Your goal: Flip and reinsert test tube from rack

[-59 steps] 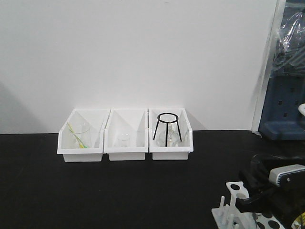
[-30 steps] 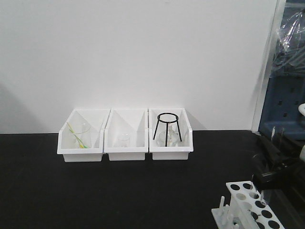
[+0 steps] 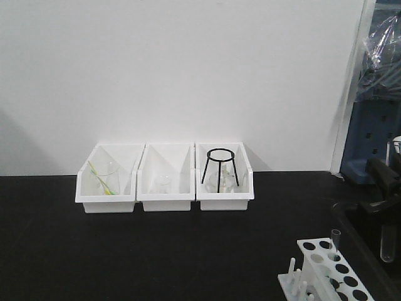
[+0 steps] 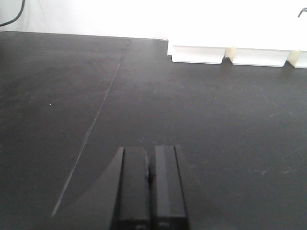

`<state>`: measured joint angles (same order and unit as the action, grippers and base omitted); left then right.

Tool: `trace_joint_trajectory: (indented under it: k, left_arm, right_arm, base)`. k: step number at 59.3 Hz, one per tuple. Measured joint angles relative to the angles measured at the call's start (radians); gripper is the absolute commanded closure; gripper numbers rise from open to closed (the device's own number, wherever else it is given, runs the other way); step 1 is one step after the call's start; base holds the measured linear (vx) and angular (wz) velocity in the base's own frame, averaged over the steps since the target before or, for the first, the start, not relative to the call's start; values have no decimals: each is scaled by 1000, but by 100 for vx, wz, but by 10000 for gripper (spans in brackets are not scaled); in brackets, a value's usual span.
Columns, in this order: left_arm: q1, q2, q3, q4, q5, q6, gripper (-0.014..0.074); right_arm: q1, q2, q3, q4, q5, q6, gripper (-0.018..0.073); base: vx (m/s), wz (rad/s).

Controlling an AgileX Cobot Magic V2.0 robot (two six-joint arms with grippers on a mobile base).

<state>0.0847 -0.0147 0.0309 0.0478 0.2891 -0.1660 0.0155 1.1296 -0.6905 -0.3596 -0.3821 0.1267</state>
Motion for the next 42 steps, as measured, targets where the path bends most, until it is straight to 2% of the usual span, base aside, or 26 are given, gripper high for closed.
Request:
trace_joint_trajectory:
  k: [4,7,12,16,22,27,30,38,42]
  left_arm:
    - [0,0,0,0,0,0,603]
    - [0,0,0,0,0,0,603]
    - [0,0,0,0,0,0,603]
    - [0,0,0,0,0,0,603]
    - [0,0,0,0,0,0,603]
    - [0,0,0,0,0,0,603]
    - [0,0,0,0,0,0,603]
    - [0,0,0,0,0,0,603]
    - [0,0,0,0,0,0,603]
  right_arm:
    - [0,0,-1,-139,14,-127,568]
    - [0,0,-1,-322,35,-286,567]
    - [1,0,-1,-613,97,-477,566]
    - [1,0,-1,-772,152,-529,565]
    - [0,0,-1,-846,183,-508,565]
    - [0,0,-1,-811,164,-434,565]
    - [0,0,-1,-727,138,-351,565]
    - [0,0,-1,-297,52,-52,565]
    - [0,2,12,-114,-11,16,565]
  base:
    - [0,0]
    - [0,0]
    - [0,0]
    - [0,0]
    - [0,0]
    - [0,0]
    - [0,0]
    - [0,0]
    - [0,0]
